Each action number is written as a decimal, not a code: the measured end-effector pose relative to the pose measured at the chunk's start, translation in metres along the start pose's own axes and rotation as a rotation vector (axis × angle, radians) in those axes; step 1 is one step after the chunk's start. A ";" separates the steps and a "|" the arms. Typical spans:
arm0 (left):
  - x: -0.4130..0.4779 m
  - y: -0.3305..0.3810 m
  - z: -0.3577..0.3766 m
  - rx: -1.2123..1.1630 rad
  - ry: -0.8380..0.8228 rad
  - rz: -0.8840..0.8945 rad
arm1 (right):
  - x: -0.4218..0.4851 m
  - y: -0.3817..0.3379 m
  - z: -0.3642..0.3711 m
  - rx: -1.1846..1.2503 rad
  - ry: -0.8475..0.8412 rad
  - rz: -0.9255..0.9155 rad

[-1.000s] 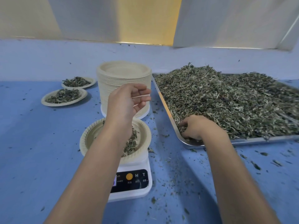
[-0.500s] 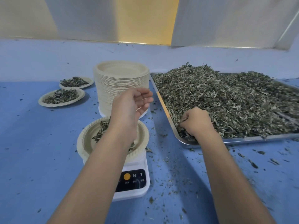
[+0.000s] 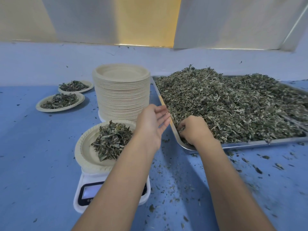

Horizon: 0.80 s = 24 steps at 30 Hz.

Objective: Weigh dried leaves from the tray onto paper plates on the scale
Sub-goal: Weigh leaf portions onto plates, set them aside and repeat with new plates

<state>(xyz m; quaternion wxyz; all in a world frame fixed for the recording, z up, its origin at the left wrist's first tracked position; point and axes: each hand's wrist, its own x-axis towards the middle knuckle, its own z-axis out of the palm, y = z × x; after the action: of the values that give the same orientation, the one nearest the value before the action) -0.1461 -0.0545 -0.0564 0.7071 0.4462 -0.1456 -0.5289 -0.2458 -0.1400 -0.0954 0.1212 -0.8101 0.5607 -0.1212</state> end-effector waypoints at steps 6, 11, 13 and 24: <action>0.002 -0.004 0.000 -0.018 0.015 -0.039 | 0.003 0.008 -0.006 0.237 0.130 0.080; -0.001 0.006 -0.005 -0.068 -0.070 0.017 | 0.012 0.012 -0.010 0.689 0.184 0.219; -0.004 0.014 -0.009 -0.062 -0.077 0.084 | 0.013 0.007 -0.010 0.917 0.178 0.222; -0.013 0.084 -0.081 -0.070 0.054 0.403 | -0.021 -0.061 -0.036 1.445 -0.098 -0.128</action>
<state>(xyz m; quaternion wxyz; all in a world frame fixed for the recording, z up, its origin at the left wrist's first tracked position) -0.0444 -0.0006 -0.0318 0.8172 0.3974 -0.1944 -0.3695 -0.2114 -0.1015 -0.0422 0.6438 -0.5633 0.2859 -0.4318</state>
